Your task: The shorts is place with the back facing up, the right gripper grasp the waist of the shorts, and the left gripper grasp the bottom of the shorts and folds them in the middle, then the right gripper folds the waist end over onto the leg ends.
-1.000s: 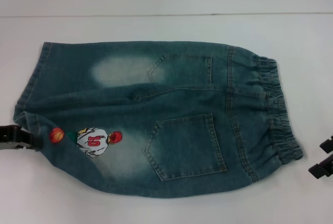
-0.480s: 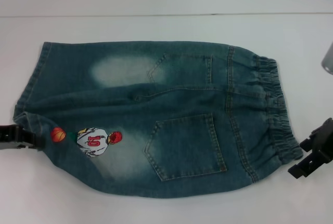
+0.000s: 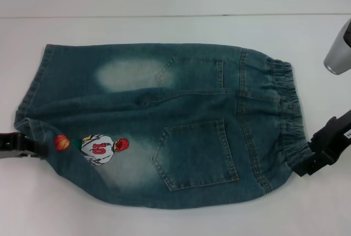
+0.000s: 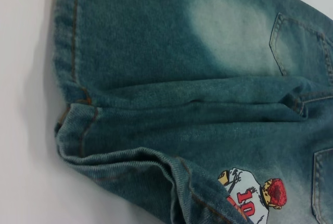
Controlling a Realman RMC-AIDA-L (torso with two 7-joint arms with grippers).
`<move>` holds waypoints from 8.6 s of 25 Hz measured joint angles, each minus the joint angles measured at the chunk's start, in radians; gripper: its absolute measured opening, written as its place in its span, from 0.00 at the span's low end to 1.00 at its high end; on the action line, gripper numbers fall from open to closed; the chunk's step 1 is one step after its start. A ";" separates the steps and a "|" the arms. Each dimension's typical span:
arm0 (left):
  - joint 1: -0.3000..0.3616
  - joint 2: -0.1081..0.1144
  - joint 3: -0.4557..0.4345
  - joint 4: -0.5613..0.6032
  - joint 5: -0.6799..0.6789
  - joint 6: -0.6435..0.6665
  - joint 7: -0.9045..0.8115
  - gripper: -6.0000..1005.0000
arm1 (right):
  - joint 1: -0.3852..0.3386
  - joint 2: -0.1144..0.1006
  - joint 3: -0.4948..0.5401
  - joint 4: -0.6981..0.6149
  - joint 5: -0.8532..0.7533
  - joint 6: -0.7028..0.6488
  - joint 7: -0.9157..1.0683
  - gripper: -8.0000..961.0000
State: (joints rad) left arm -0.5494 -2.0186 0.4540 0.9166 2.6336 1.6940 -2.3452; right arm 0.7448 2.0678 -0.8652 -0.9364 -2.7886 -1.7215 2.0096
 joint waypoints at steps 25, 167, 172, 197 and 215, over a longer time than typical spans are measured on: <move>0.000 0.002 -0.004 0.005 -0.041 -0.040 -0.003 0.06 | -0.050 -0.028 0.066 -0.013 0.090 0.002 -0.029 0.08; 0.063 -0.132 0.126 -0.193 -0.655 -0.186 0.879 0.94 | 0.075 -0.097 0.089 0.381 0.255 0.647 0.411 0.96; 0.066 -0.133 0.126 -0.194 -0.655 -0.186 0.880 0.94 | 0.057 -0.089 0.111 0.381 0.307 0.648 0.371 0.96; 0.089 -0.141 0.122 -0.196 -0.664 -0.176 0.880 0.94 | 0.044 -0.092 0.106 0.365 0.374 0.581 0.290 0.31; 0.011 -0.145 0.121 -0.341 -0.816 -0.298 1.006 0.76 | -0.073 -0.129 0.178 0.138 0.583 0.301 0.270 0.08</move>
State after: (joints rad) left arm -0.5385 -2.1636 0.5751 0.5752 1.8177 1.3960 -1.3393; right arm 0.6723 1.9391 -0.6873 -0.7985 -2.2060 -1.4207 2.2796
